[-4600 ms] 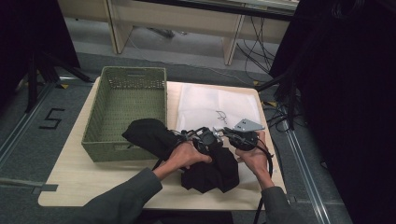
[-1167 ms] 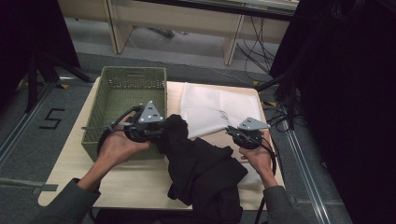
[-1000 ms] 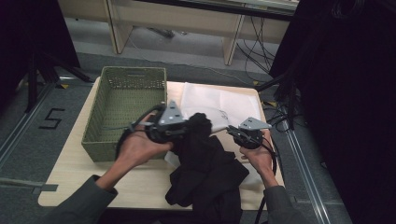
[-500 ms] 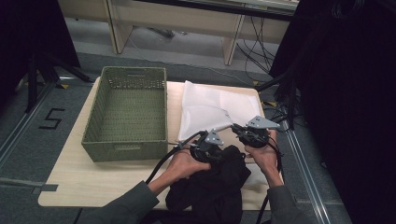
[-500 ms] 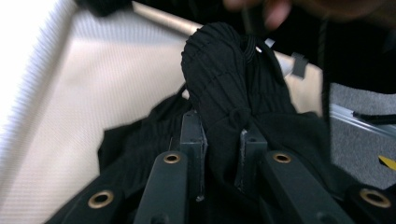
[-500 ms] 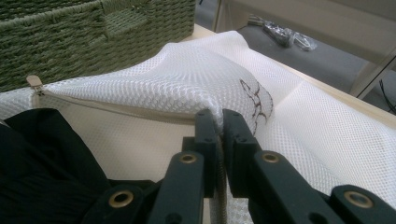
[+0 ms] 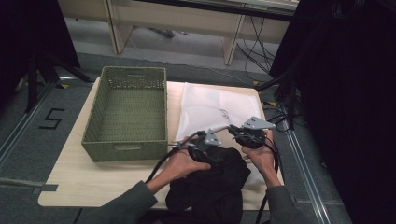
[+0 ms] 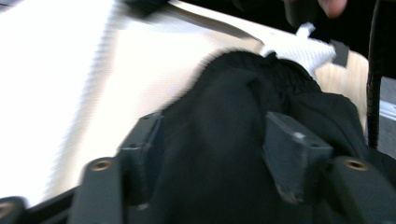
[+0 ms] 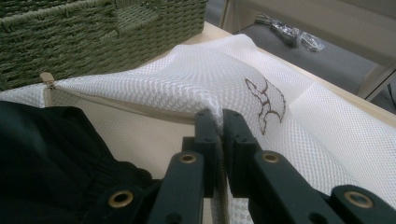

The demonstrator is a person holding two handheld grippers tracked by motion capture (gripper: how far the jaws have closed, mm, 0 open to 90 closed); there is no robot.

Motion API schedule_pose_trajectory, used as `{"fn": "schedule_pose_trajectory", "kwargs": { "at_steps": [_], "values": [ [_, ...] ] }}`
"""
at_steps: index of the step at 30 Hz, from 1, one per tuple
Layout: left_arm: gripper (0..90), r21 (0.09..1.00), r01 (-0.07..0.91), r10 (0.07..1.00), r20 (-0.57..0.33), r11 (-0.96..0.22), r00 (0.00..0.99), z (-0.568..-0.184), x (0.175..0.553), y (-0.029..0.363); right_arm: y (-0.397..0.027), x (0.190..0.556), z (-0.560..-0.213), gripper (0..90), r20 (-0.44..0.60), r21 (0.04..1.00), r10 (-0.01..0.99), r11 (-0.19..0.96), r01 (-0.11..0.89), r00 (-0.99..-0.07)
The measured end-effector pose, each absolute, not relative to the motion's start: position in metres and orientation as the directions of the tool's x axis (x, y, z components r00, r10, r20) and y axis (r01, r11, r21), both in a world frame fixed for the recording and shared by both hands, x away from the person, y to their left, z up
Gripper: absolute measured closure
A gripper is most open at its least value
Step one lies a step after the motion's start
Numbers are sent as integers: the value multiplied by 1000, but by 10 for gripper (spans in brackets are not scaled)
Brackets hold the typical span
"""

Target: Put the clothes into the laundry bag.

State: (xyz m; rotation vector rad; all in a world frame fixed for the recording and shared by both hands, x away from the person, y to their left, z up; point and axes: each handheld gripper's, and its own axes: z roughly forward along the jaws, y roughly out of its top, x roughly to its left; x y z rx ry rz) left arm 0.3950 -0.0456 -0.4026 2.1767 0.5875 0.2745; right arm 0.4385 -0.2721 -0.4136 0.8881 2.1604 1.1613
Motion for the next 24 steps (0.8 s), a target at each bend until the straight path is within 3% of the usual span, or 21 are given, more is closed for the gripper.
{"fn": "schedule_pose_trajectory", "kwargs": {
  "at_steps": [5, 10, 12, 15, 18, 20, 24],
  "values": [
    [294, 775, 387, 588, -25, -500, 809, -386, 401, 6, -271, 438, -414, 856, -149, 860, 749, 421, 290, -645],
    [412, 658, 517, 572, -157, -547, 805, -424, 407, 18, -270, 438, -413, 856, -154, 856, 747, 428, 290, -647],
    [547, 618, 489, 543, -118, -616, 832, -438, 408, 12, -268, 436, -414, 856, -146, 862, 759, 412, 295, -634],
    [786, 622, 468, 534, -94, -628, 840, -456, 412, -7, -267, 437, -412, 856, -166, 851, 739, 442, 283, -653],
    [820, 623, 457, 550, -50, -635, 834, -465, 423, -24, -262, 436, -413, 856, -161, 859, 741, 431, 277, -652],
    [830, 647, 485, 578, -83, -589, 812, -468, 431, -34, -260, 434, -411, 856, -161, 846, 728, 450, 287, -666],
    [787, 676, 470, 581, -76, -568, 811, -459, 432, -42, -256, 432, -412, 856, -171, 842, 716, 463, 277, -677]
  ]
}}
